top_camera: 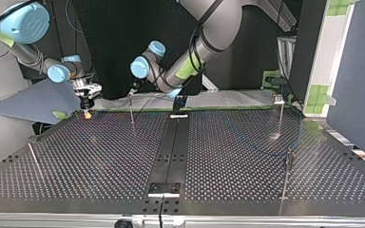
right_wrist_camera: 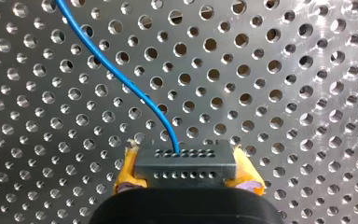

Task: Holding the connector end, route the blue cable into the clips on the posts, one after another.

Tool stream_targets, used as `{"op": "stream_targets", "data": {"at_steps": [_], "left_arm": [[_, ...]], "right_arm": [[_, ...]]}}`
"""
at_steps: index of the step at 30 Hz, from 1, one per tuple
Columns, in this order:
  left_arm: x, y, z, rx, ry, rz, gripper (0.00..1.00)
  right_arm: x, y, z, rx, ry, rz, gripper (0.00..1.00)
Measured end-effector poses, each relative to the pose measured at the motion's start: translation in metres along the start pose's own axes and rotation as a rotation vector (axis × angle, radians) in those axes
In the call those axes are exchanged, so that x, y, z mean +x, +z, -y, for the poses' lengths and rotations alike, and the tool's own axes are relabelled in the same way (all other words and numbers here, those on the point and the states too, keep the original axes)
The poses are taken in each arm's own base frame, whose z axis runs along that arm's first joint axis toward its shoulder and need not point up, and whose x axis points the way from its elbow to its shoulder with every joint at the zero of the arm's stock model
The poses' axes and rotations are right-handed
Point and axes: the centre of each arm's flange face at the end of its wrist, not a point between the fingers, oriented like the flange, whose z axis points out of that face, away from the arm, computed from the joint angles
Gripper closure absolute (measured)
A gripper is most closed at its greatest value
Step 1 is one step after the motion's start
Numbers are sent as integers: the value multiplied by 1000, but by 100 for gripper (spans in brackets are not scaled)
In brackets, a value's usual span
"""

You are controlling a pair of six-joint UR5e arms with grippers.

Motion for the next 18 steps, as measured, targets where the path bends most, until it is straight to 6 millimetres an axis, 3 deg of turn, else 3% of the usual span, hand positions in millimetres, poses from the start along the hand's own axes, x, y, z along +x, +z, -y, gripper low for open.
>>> {"op": "stream_targets", "data": {"at_steps": [18], "left_arm": [[-3, 1, 10, -44, 0, 60, 0]], "right_arm": [[0, -3, -5, -9, 2, 7, 100]]}}
